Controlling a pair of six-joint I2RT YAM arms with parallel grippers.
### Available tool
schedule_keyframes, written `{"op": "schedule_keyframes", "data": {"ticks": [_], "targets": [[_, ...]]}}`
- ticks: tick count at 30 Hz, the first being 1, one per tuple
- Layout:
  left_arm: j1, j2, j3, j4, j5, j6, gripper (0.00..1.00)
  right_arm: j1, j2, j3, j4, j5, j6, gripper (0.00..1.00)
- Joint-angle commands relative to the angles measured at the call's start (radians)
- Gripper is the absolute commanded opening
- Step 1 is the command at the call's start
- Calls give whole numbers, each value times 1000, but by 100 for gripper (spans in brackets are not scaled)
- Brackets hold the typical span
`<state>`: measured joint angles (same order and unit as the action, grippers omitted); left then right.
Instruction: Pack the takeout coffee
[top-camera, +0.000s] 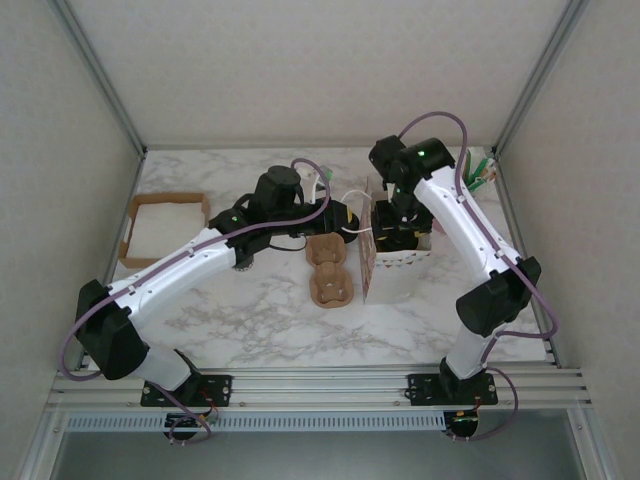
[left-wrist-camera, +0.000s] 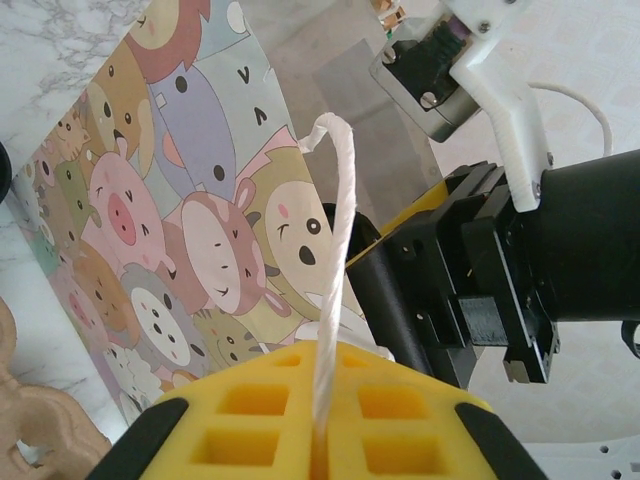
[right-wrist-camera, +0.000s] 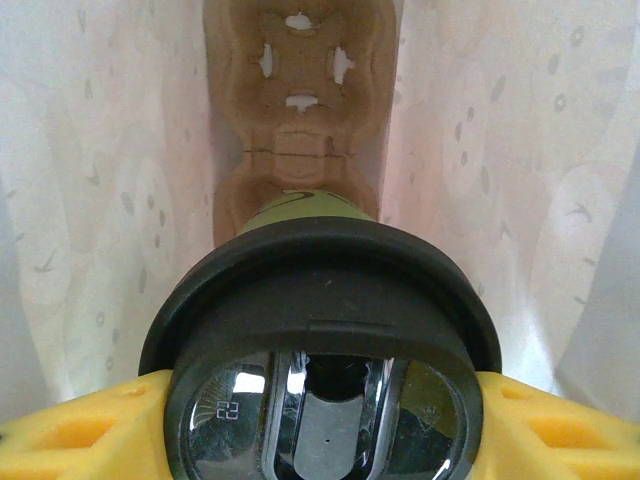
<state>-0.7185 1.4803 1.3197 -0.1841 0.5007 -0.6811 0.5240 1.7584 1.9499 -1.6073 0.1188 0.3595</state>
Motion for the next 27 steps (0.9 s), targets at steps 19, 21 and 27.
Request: {"op": "schedule_keyframes", "data": {"ticks": [19, 21, 27], "targets": [[-1, -9, 7, -15, -70, 25, 9, -9, 52, -37, -141, 9, -7, 65], [-2, -1, 9, -10, -68, 22, 9, -9, 49, -46, -132, 7, -8, 65], [-1, 13, 18, -11, -72, 18, 9, -10, 34, -63, -103, -2, -17, 65]]}}
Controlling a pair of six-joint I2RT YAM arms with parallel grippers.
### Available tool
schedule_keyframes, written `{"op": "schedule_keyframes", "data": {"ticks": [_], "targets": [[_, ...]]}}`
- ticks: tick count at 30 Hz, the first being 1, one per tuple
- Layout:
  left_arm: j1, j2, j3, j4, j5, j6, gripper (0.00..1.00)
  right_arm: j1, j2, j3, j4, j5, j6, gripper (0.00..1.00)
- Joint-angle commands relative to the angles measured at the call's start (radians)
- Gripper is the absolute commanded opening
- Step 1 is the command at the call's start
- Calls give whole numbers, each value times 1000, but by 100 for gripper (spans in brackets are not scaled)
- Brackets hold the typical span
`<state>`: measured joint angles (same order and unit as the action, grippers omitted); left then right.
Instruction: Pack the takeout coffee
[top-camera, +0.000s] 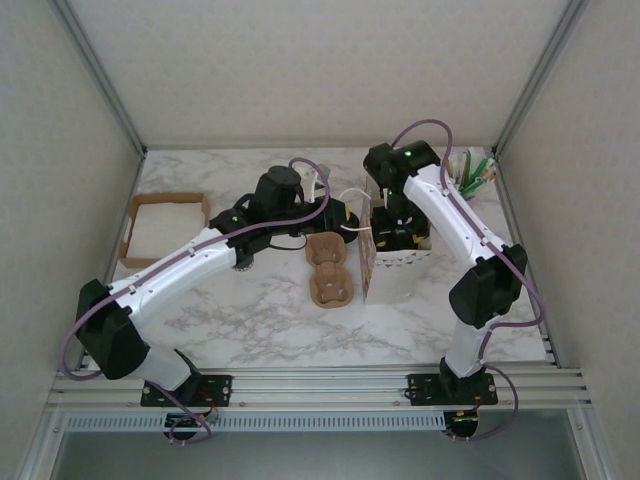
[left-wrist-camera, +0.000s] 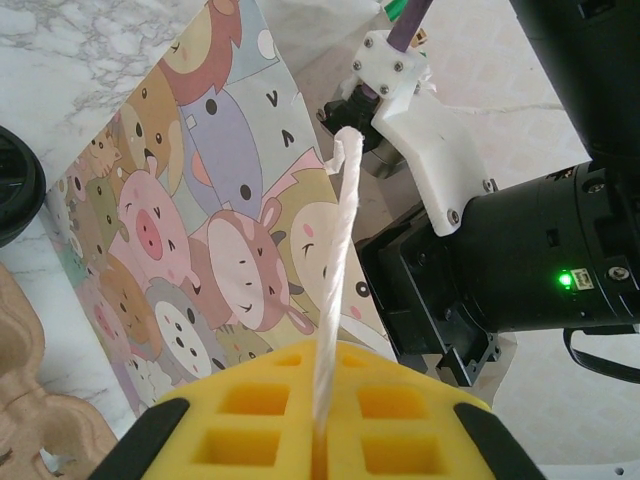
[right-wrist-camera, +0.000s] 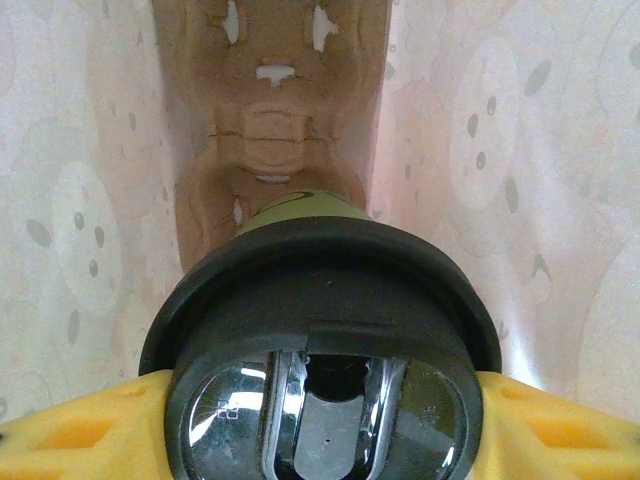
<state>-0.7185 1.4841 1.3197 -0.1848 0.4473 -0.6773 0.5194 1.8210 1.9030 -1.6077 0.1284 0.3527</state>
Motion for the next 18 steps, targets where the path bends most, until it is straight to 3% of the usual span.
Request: {"op": "schedule_keyframes", "data": {"ticks": [1, 18], "targets": [[0, 10, 19, -12, -19, 13, 9, -6, -29, -18, -98, -15, -11, 65], [1, 1, 11, -39, -58, 11, 9, -8, -12, -26, -43, -44, -41, 65]]}}
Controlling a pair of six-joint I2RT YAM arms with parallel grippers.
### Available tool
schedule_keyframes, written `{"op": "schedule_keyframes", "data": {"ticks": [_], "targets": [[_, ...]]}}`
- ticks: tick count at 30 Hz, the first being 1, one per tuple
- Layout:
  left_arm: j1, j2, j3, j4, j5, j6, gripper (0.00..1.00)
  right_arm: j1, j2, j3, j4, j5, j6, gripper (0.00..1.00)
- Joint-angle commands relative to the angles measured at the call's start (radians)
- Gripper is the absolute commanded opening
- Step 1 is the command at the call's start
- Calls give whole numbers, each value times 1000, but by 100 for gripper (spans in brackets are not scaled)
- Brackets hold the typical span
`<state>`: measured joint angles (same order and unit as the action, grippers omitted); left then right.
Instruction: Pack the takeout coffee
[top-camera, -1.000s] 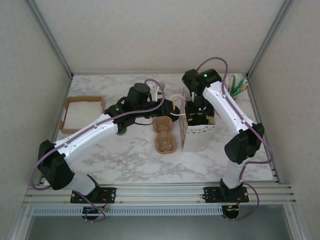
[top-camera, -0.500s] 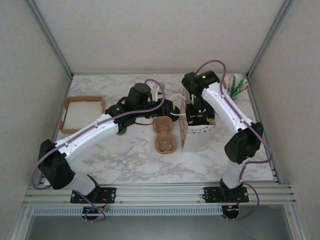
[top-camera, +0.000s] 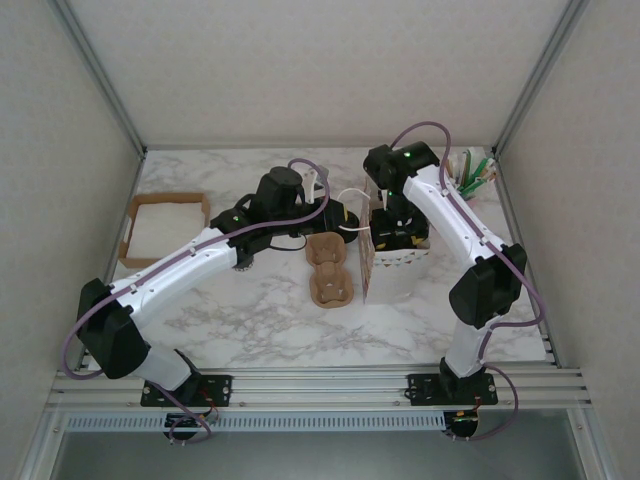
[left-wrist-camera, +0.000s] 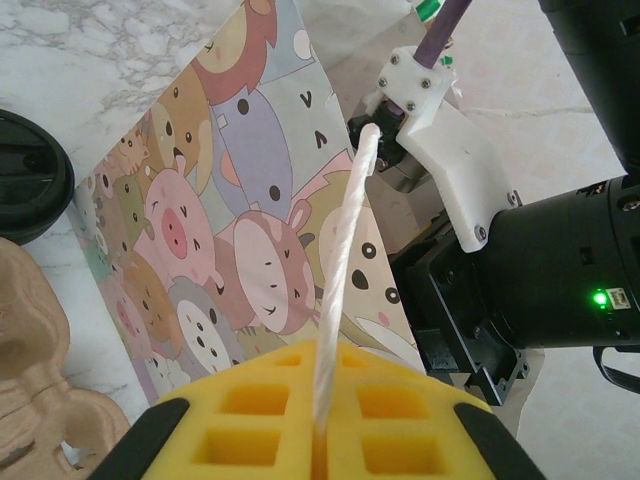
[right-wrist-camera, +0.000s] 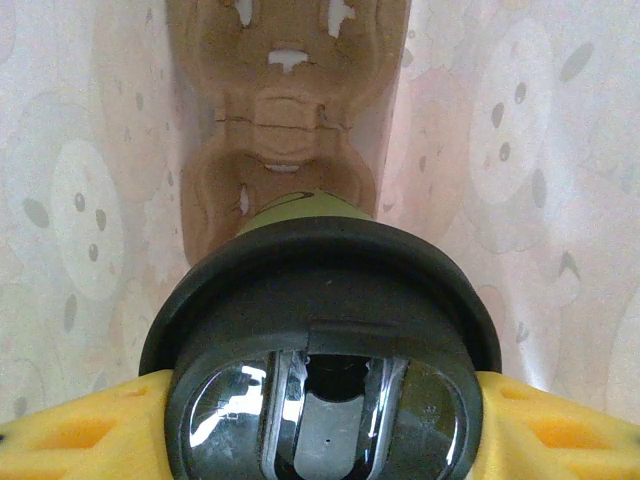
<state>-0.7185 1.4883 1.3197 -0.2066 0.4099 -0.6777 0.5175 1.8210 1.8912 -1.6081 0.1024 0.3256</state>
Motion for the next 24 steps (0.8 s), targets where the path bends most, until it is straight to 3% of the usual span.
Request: {"op": "schedule_keyframes", "data": {"ticks": [1, 24], "targets": [[1, -1, 13, -18, -21, 13, 9, -6, -12, -15, -42, -21, -14, 65], [5, -2, 17, -27, -30, 20, 9, -8, -19, -23, -35, -47, -29, 65]]}}
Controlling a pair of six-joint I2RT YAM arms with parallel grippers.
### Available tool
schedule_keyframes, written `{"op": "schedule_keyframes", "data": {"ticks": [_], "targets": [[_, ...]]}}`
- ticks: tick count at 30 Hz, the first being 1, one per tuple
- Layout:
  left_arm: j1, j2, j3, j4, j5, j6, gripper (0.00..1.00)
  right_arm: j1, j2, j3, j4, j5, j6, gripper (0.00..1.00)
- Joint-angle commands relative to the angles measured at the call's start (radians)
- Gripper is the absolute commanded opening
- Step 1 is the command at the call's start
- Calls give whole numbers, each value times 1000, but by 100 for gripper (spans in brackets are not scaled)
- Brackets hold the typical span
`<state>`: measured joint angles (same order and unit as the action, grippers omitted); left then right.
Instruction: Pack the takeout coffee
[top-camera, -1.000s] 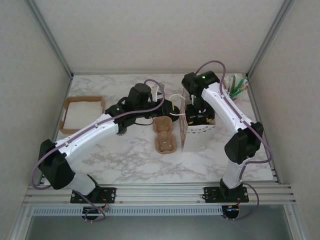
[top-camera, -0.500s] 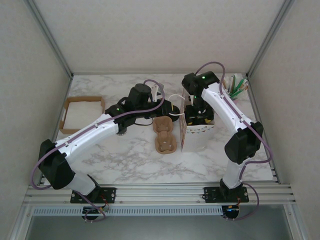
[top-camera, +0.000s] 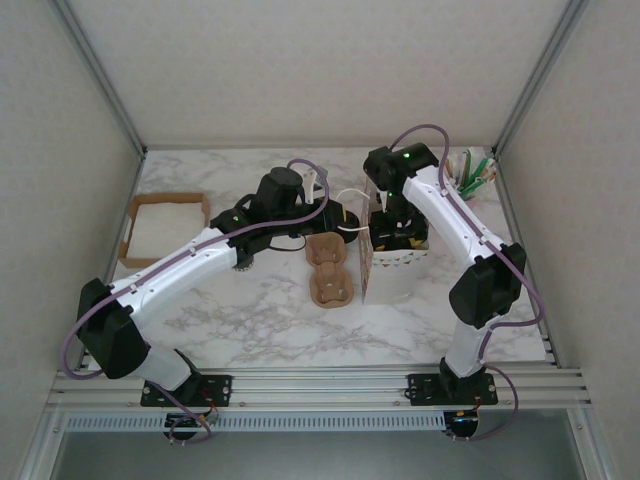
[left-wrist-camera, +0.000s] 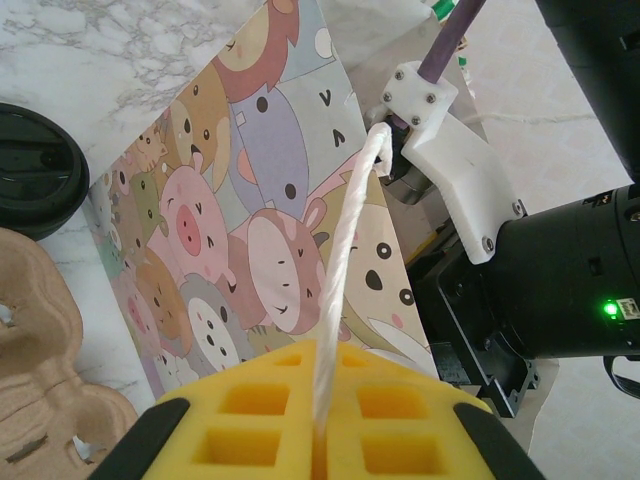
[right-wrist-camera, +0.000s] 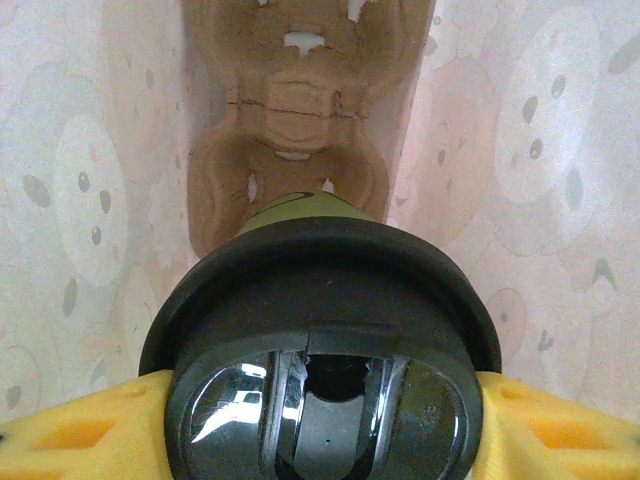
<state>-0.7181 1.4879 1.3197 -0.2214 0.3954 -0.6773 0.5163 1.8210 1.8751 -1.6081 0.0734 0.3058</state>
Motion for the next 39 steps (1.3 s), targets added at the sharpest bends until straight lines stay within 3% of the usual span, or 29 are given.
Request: {"op": "schedule_keyframes", "data": {"ticks": [1, 39], "targets": [[5, -2, 17, -12, -17, 19, 9, -7, -19, -7, -36, -17, -9, 65], [7, 4, 29, -23, -23, 19, 9, -6, -49, -17, 0, -34, -25, 64]]}}
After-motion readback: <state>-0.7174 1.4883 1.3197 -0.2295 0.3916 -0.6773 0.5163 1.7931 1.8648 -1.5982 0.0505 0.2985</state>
